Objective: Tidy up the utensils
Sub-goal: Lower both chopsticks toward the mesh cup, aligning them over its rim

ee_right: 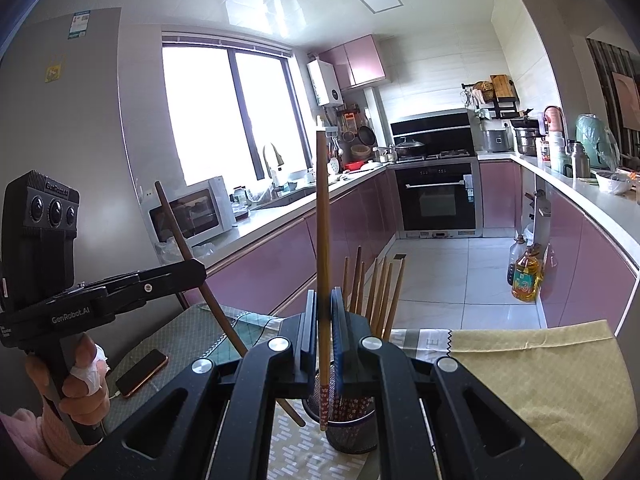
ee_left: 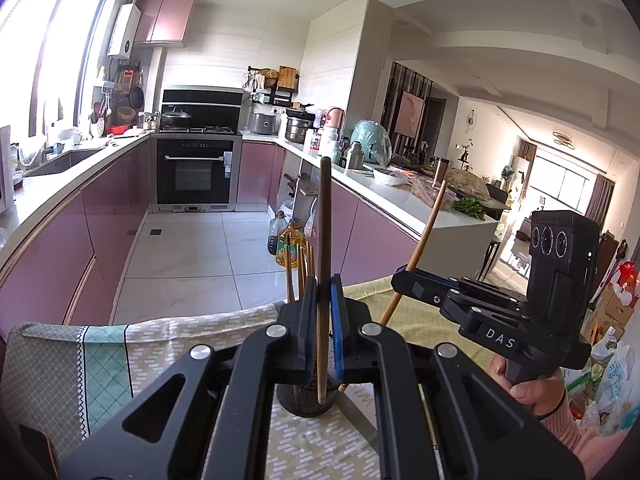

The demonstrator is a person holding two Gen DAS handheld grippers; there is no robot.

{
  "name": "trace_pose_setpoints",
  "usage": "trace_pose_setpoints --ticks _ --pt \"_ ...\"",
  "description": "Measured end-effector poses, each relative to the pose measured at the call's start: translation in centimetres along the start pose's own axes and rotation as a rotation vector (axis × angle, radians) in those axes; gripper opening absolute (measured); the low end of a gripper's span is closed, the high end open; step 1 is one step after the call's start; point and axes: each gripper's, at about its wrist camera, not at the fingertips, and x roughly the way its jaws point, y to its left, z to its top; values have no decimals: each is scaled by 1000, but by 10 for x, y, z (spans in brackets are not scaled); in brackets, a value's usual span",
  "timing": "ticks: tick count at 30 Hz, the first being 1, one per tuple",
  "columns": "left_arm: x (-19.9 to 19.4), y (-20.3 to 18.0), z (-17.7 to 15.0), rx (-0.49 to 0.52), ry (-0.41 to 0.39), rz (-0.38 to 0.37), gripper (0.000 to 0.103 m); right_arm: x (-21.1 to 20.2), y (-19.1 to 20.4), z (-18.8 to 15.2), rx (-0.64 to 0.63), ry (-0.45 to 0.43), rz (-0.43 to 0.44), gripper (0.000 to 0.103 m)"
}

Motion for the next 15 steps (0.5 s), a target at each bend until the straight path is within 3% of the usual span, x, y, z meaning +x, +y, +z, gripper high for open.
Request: trace_pose_setpoints --ticks 15 --pt "5 -6 10 -3 -19 7 7 5 -2 6 9 -6 -5 6"
